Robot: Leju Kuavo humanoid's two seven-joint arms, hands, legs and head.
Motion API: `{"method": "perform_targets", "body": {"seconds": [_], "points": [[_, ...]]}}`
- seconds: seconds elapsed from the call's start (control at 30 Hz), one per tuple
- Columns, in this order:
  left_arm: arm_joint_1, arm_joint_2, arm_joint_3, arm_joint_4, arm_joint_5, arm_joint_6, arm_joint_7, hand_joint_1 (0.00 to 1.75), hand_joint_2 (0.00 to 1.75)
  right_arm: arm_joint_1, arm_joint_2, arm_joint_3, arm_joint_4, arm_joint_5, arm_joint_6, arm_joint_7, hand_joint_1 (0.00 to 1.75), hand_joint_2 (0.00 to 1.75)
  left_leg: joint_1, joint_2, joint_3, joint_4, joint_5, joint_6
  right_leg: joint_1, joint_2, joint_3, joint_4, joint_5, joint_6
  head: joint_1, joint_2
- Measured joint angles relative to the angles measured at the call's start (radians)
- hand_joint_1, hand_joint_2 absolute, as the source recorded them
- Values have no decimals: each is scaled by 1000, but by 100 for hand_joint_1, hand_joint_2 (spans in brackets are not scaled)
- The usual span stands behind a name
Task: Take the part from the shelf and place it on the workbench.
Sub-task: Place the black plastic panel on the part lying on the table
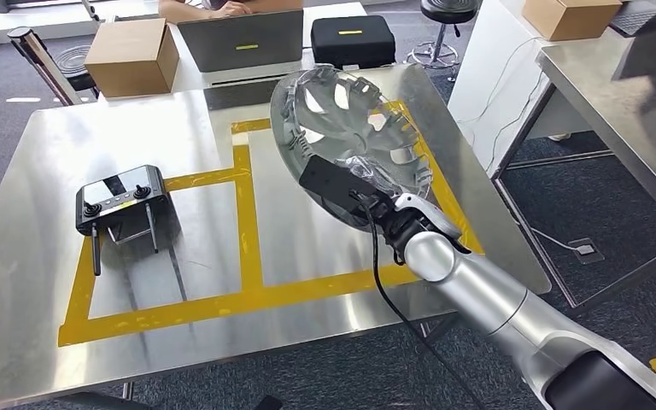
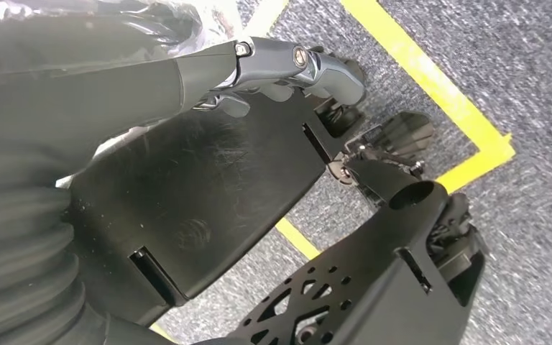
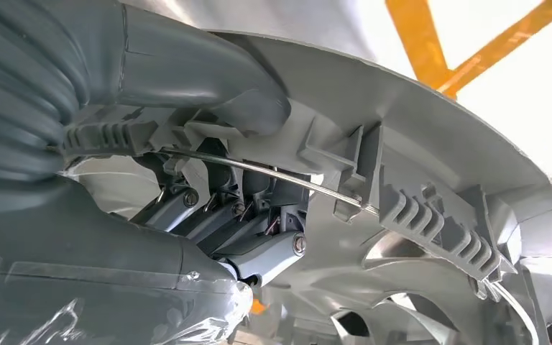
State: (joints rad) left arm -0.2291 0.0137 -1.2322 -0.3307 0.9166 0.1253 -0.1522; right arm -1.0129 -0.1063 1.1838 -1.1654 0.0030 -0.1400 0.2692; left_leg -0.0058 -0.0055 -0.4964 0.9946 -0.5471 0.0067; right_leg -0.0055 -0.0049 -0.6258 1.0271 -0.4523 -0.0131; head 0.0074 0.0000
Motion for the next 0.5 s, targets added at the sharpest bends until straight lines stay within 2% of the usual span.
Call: {"method": "perform_targets", "body": {"seconds": [0.3,0.43,0.5], "points": [[0,-1,1,0,-37,4,28,0,175,-15,95,83,238,71,94,5,175,175,0,0,0,0,0,0,0,0,0,0,0,0,0,0],[0,-2,2,0,-38,3,28,0,175,-27,123,113,311,96,108,10,175,175,0,0,0,0,0,0,0,1,0,0,0,0,0,0],[0,-2,3,0,-38,2,28,0,175,-34,133,125,338,98,107,9,87,87,0,0,0,0,0,0,0,1,0,0,1,0,0,0]]}}
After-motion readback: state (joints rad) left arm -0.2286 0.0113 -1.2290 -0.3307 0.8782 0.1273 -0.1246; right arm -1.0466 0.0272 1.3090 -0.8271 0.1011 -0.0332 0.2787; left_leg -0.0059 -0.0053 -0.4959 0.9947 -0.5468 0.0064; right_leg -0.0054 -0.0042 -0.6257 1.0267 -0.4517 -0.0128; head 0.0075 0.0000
